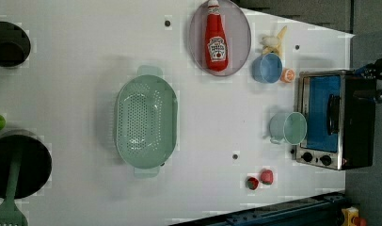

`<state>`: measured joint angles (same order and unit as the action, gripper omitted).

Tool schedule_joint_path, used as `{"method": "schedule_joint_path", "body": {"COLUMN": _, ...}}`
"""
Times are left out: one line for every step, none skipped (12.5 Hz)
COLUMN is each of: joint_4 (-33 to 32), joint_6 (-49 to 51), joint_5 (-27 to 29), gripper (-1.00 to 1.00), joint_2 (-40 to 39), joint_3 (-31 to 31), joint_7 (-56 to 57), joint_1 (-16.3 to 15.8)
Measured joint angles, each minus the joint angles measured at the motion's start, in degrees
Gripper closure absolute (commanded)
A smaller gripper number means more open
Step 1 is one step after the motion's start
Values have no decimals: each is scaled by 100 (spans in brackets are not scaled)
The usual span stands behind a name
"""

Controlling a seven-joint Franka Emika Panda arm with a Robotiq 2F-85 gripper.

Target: Drag strainer left to right.

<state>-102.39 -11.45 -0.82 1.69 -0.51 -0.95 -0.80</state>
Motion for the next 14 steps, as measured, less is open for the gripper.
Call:
{"method": "schedule_joint_path", "body": {"joint_4": -565, "joint_6": 447, "joint_5": 62, "gripper": -59, "joint_2": 508, "joint_3": 6, "joint_7": -2, "joint_1": 36}}
{"method": "schedule_joint_path", "body": {"joint_4": -1041, "joint_6": 969, "joint_5": 73, "gripper": -81, "joint_2": 1120, "joint_3": -56, "joint_7": -10, "joint_1": 42}}
{"method": "schedule_joint_path", "body": {"joint_4": -1309, "joint_6": 1264, "joint_5": 73, "gripper": -99, "joint_2": 1665, "joint_3": -167, "joint_7": -17, "joint_1": 20}}
{"method": "schedule_joint_path", "body": {"joint_4": -1365, "joint_6": 1386, "joint_5": 80, "gripper": -100, "joint_2": 2130, "joint_3": -210, "joint_7": -9, "joint_1": 48}}
{"method": "schedule_joint_path", "body": {"joint_4": -1276, "joint_6": 1370, "joint_5": 106, "gripper": -100, "joint_2": 2491, "joint_3": -211, "joint_7": 3, "joint_1": 79}}
{"method": "schedule_joint_path", "body": {"joint_4": -1102, "joint_6": 1313, "joint_5": 107, "gripper": -100, "joint_2": 2727, "joint_3": -185, "joint_7": 3, "joint_1": 109}}
{"method": "schedule_joint_path", "body": {"joint_4": -934, "joint_6": 1120, "joint_5": 173, "gripper": -100, "joint_2": 2831, "joint_3": -130, "joint_7": -2, "joint_1": 154}}
{"method": "schedule_joint_path", "body": {"joint_4": -856, "joint_6": 849, "joint_5": 200, "gripper": -100, "joint_2": 2814, "joint_3": 28, "joint_7": -15, "joint_1": 224}}
{"method": "schedule_joint_path", "body": {"joint_4": -811, "joint_6": 754, "joint_5": 177, "gripper": -100, "joint_2": 2689, "joint_3": 242, "joint_7": -107, "joint_1": 215}}
{"method": "schedule_joint_path", "body": {"joint_4": -850, "joint_6": 799, "joint_5": 234, "gripper": -100, "joint_2": 2481, "joint_3": 533, "joint_7": -298, "joint_1": 186}}
{"method": "schedule_joint_path", "body": {"joint_4": -906, "joint_6": 740, "joint_5": 210, "gripper": -100, "joint_2": 2158, "joint_3": 916, "joint_7": -641, "joint_1": 177}}
{"method": "schedule_joint_path", "body": {"joint_4": -951, "joint_6": 571, "joint_5": 197, "gripper": -100, "joint_2": 1776, "joint_3": 1331, "joint_7": -1094, "joint_1": 153}}
{"method": "schedule_joint_path", "body": {"joint_4": -1046, "joint_6": 429, "joint_5": 189, "gripper": -100, "joint_2": 1376, "joint_3": 1692, "joint_7": -1551, "joint_1": 61}}
{"method": "schedule_joint_path", "body": {"joint_4": -1147, "joint_6": 238, "joint_5": 165, "gripper": -100, "joint_2": 986, "joint_3": 2039, "joint_7": -2041, "joint_1": 20}}
